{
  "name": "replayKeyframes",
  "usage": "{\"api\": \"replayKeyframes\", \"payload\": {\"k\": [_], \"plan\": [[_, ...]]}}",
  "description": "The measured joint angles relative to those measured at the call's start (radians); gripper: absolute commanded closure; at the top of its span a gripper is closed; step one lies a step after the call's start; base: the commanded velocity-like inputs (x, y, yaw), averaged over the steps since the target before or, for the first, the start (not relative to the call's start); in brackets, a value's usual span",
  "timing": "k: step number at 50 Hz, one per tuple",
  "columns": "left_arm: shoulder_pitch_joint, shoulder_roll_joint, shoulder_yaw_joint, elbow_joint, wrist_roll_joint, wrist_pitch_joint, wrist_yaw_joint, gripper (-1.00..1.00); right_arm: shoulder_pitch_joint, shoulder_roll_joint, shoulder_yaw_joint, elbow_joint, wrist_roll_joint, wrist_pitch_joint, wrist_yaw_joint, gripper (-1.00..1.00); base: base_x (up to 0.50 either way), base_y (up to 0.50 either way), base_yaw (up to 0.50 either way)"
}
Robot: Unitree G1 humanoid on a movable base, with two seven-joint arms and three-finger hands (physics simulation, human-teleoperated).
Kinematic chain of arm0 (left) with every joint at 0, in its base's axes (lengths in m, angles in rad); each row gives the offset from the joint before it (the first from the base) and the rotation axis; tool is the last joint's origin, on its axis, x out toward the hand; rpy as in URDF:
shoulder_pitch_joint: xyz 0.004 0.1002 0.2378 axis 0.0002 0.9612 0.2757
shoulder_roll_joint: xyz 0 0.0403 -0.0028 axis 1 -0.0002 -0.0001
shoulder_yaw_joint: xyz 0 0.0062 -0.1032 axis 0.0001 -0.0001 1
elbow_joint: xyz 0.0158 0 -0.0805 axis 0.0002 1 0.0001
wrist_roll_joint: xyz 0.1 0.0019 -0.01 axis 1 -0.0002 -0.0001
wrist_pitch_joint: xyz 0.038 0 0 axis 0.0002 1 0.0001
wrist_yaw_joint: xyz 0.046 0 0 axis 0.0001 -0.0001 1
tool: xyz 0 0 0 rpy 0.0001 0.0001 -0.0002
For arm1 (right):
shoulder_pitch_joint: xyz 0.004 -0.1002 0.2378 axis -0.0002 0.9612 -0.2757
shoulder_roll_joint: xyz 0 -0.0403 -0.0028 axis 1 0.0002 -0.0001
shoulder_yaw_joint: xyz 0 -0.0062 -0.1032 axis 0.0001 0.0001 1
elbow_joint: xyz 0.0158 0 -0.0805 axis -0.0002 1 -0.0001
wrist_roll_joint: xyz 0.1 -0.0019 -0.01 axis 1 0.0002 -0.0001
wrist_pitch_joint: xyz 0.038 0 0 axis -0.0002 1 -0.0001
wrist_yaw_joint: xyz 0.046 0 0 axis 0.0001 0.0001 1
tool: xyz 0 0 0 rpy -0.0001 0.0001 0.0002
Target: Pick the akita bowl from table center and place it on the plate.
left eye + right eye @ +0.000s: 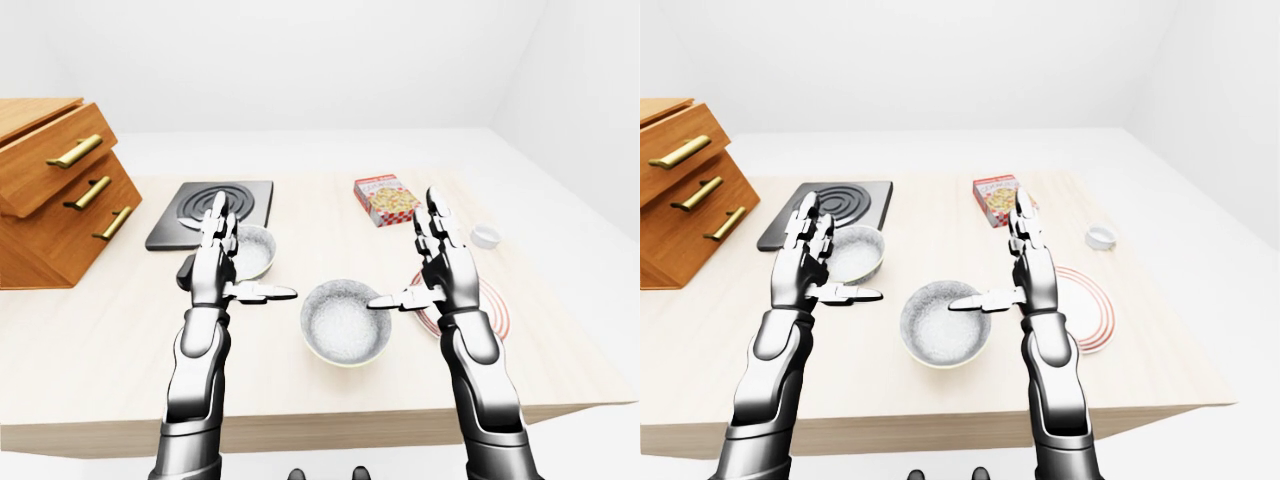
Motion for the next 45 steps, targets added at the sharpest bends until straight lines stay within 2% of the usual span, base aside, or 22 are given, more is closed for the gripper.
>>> {"api": "replayKeyframes", "payload": {"k": [15, 20, 27, 35, 41, 45], "plan": [[0.002, 0.002, 0.004, -0.009, 0.000, 0.000, 0.002, -1.00, 0.005, 0.002, 0.009, -0.006, -0.018, 0.000, 0.014, -1.00, 0.00, 0.00, 0.00], [-0.010, 0.018, 0.005, 0.002, 0.040, 0.000, 0.007, -1.00, 0.009, 0.002, 0.009, -0.004, -0.025, 0.000, 0.017, -1.00, 0.00, 0.00, 0.00], [-0.069, 0.056, 0.006, 0.045, 0.161, 0.000, -0.004, -1.00, 0.014, 0.003, 0.008, -0.001, -0.033, 0.000, 0.018, -1.00, 0.00, 0.00, 0.00], [-0.159, 0.095, -0.014, 0.188, 0.349, 0.000, -0.029, -1.00, 0.014, 0.004, 0.007, 0.003, -0.035, 0.000, 0.018, -1.00, 0.00, 0.00, 0.00], [-0.209, 0.109, -0.031, 0.313, 0.485, 0.000, -0.038, -1.00, 0.004, 0.004, 0.006, 0.012, -0.034, 0.000, 0.013, -1.00, 0.00, 0.00, 0.00], [-0.231, 0.114, -0.044, 0.390, 0.571, -0.011, -0.029, -1.00, -0.003, 0.004, 0.006, 0.017, -0.031, 0.000, 0.010, -1.00, 0.00, 0.00, 0.00]]}}
